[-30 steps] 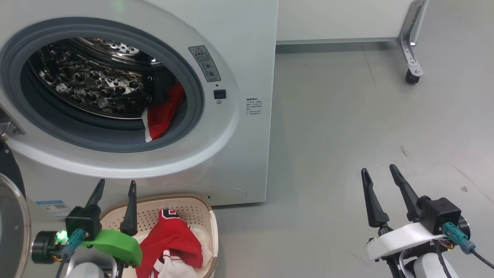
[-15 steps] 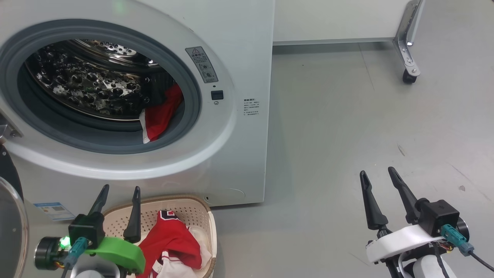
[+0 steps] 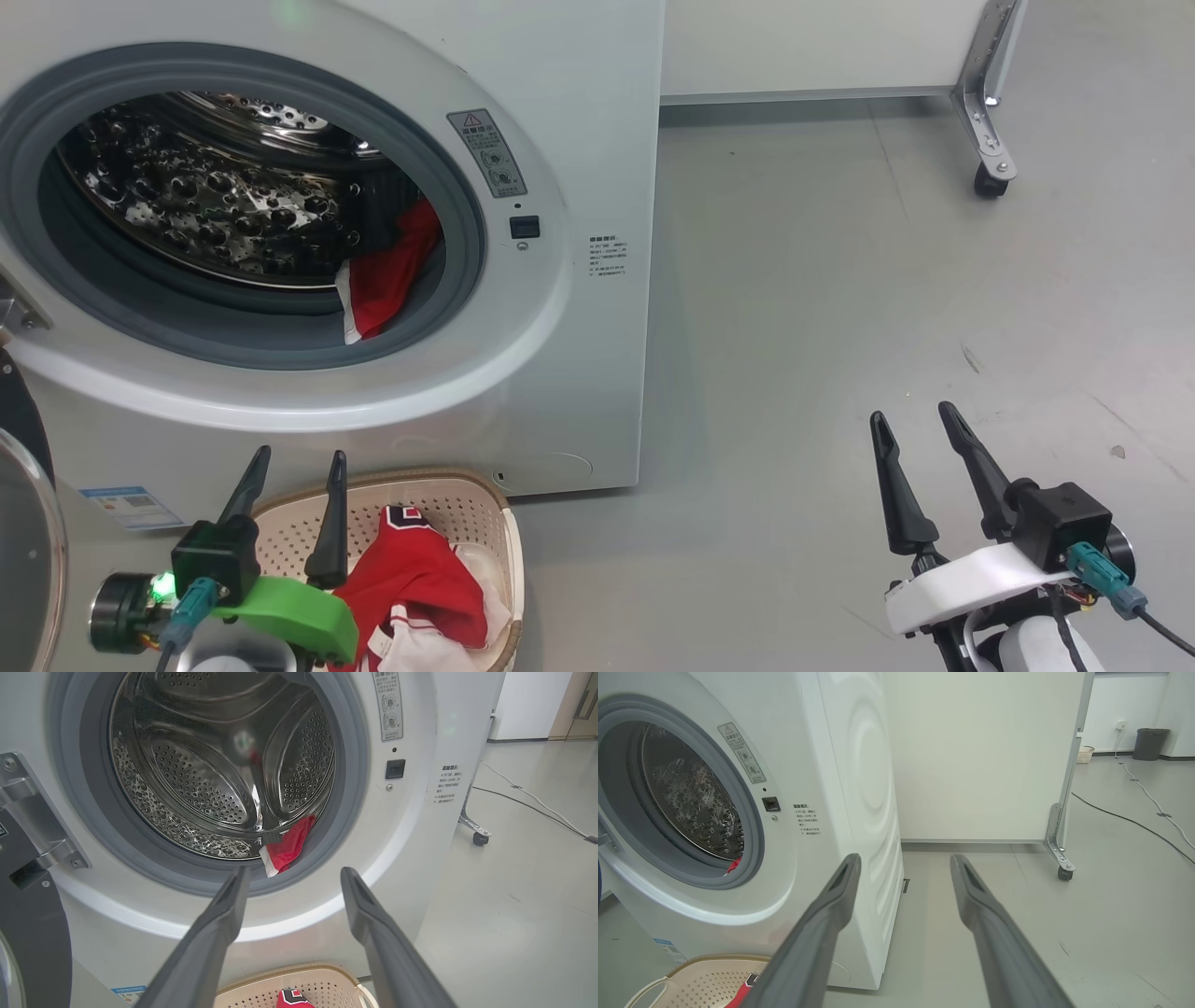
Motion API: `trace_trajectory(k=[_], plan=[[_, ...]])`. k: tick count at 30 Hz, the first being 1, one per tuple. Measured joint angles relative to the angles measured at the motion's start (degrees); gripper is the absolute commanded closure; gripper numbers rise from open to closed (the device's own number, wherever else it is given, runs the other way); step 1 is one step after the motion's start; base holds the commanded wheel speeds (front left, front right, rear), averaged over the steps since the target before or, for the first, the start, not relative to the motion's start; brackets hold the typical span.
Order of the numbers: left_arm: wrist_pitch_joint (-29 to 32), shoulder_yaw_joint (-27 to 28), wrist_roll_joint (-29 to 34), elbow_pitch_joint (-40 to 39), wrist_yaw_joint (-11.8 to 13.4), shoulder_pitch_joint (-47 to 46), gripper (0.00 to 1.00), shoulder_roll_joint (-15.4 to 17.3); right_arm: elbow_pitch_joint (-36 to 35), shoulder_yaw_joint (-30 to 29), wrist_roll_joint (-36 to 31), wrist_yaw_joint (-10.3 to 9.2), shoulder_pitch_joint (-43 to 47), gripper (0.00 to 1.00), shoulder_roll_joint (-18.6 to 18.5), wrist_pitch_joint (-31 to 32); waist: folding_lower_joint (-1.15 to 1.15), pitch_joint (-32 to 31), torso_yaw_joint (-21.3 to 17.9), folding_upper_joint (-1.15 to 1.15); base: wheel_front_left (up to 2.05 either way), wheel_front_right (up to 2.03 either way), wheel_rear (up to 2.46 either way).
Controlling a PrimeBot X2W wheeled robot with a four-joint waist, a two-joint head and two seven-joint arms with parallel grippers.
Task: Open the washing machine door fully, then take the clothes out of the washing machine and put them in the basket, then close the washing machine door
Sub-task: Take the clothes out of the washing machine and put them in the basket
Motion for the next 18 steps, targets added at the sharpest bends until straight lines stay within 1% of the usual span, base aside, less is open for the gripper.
trace_trajectory(k=[18], plan=[[0.0, -0.51, -0.07, -1.12, 0.67, 0.67, 0.0, 0.0, -0.22, -0.12, 0.0, 0.01, 0.2, 0.0, 0.0, 0.0, 0.0, 0.41, -0.05, 0.0, 0.0, 0.0, 0.0]])
